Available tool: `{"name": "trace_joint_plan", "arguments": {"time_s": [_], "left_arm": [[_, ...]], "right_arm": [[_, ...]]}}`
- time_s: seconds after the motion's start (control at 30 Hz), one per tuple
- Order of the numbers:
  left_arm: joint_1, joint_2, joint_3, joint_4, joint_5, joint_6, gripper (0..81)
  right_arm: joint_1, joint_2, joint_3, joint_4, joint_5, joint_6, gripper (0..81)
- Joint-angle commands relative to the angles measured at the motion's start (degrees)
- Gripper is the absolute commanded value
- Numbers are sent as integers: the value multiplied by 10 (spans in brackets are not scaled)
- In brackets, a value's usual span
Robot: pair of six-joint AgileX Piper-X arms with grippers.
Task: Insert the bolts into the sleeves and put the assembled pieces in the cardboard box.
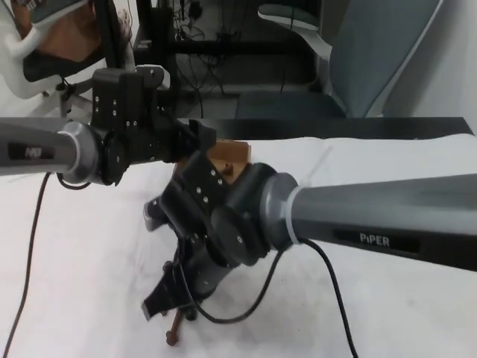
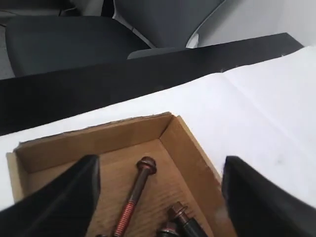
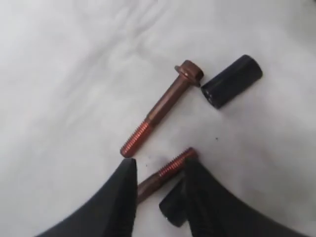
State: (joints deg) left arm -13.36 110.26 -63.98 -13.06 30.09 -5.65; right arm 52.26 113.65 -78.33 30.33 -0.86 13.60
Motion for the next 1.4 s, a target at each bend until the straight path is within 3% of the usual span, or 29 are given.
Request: {"name": "trace_joint_plan", "arguments": {"time_s": [0.0,0.4,0.47,0.53,0.6,0.7,0.83,1.07,1.17,1.2,1.37], "left_arm": [[1,-3,-5,-14,4,-21,678],[1,-13,-5,-7,52,-35,678],[1,-20,-5,9,53,-36,678],[1,-31,-5,45,70,-32,675],[1,-49,-5,107,81,-7,658],[1,-93,-5,262,75,147,658],[1,-150,-5,438,-23,294,658],[-10,-175,-5,597,-59,270,658],[-37,-175,-4,651,-96,270,605],[-65,-175,-2,681,-130,271,532],[-128,-174,13,712,-164,231,514]], "right_arm": [[-6,19,-17,35,9,5,305],[-6,48,-23,94,49,18,302],[-6,48,-23,107,49,17,204],[-6,45,-23,121,49,-8,0],[-6,37,-23,131,49,-27,6],[-8,7,-23,154,85,-68,6],[-21,-54,-21,167,112,-87,6],[-56,-172,3,187,139,-85,6],[-62,-204,23,179,139,-82,6],[-64,-232,49,169,139,-76,6],[-65,-277,104,165,167,-72,6]]}}
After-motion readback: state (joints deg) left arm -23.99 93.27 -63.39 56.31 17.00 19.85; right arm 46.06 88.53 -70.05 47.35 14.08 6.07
